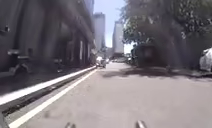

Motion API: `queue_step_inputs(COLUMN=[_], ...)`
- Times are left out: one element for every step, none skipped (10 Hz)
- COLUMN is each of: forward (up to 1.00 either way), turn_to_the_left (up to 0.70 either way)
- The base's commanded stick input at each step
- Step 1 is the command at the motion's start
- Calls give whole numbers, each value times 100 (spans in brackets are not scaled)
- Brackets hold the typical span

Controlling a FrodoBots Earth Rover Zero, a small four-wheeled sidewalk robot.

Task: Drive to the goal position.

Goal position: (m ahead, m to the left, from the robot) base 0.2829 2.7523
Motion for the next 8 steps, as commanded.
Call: queue_step_inputs(forward=[70, 70, 70, 70, 70, 70, 70, 70], turn_to_the_left=[0, 0, 0, 0, 0, 0, 0, 0])
